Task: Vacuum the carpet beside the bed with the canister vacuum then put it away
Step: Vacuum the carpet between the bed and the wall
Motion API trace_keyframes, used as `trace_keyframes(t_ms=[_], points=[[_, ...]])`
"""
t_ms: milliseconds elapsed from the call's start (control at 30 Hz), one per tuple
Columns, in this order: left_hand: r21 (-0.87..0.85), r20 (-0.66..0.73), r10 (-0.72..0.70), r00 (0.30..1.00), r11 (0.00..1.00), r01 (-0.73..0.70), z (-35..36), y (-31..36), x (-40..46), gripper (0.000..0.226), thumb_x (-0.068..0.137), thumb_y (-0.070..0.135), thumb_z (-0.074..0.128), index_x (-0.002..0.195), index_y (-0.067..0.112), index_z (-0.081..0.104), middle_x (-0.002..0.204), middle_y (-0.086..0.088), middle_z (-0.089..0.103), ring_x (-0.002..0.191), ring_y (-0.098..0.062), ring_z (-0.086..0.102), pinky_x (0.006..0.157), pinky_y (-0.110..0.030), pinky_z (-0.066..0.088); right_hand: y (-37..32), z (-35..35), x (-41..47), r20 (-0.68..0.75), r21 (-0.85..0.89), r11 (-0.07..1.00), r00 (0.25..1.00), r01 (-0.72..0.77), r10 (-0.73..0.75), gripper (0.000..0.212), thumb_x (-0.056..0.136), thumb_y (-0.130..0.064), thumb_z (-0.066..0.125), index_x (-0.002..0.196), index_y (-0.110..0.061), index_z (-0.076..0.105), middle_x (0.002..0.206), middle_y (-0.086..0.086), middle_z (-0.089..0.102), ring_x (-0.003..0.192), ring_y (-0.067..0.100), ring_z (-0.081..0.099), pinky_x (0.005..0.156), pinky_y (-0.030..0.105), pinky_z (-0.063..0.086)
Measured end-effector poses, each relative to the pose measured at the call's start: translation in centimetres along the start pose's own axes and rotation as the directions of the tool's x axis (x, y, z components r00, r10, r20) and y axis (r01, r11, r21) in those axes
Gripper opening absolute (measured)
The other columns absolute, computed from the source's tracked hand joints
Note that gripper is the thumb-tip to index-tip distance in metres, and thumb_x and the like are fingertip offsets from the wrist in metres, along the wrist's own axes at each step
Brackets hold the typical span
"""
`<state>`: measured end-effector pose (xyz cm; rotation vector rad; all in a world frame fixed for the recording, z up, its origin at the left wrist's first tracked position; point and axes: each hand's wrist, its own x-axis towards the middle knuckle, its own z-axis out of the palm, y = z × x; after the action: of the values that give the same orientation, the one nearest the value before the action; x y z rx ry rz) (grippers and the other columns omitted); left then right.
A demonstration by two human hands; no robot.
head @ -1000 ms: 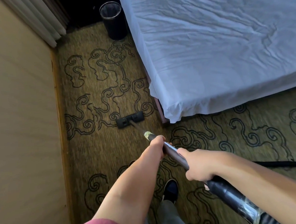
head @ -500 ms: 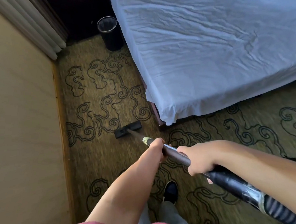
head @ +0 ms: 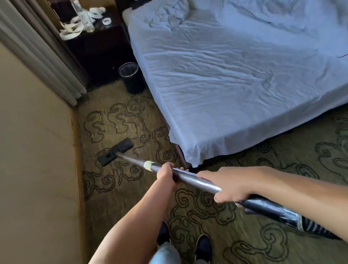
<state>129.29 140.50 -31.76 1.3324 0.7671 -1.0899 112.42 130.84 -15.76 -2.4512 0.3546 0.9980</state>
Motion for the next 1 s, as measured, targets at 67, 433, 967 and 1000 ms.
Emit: trace_keyframes(t_ms=[67,433,967,1000], points=[[-0.043,0.003,0.016,1.000,0.999,-0.016,-0.4,0.3,-0.3,0.011,0.087,0.005,0.053,0.096,-0.001,0.051,0.077,-0.021,0.064,0.072,-0.042,0.071,0.079,-0.051,0.059,0.3,0.1,-0.6,-0.027,0.022,0.999,0.999,0.027,-0.026,0.053,0.088,-0.023,0.058,0.134,-0.034,0.035,0.090,0.011,0.063,0.048,0.017,0.055,0.052,0.033,0.044],[0.123,-0.033,0.054,0.998,0.991,-0.050,-6.0,0.8,0.4,0.013,0.099,0.011,0.045,0.104,0.008,0.057,0.074,-0.013,0.068,0.053,-0.025,0.060,0.102,-0.042,0.050,-1.0,3.4,-8.0,0.000,0.113,0.992,0.999,-0.051,0.052,0.075,0.090,-0.018,0.056,0.146,-0.048,0.017,0.072,0.009,0.064,0.044,0.020,0.062,0.047,0.030,0.049],[0.417,-0.238,-0.012,0.971,0.902,0.113,-3.1,-13.5,-7.4,0.038,0.102,0.022,0.048,0.138,0.010,0.056,0.138,-0.006,0.057,0.128,-0.022,0.058,0.093,-0.031,0.049,-1.2,9.9,-19.7,-0.021,-0.015,0.963,0.963,-0.268,0.267,0.071,0.095,-0.017,0.055,0.150,-0.055,0.032,0.075,-0.004,0.056,0.050,0.012,0.062,0.043,0.025,0.042],[0.422,-0.247,-0.039,0.968,0.895,0.144,-1.7,-16.8,-8.7,0.040,0.100,0.027,0.051,0.137,0.015,0.058,0.138,0.000,0.058,0.125,-0.019,0.060,0.087,-0.030,0.051,0.3,11.9,-22.7,-0.020,0.059,0.957,0.958,-0.284,0.286,0.070,0.095,-0.016,0.057,0.152,-0.051,0.033,0.075,-0.004,0.054,0.041,0.006,0.058,0.038,0.020,0.040]])
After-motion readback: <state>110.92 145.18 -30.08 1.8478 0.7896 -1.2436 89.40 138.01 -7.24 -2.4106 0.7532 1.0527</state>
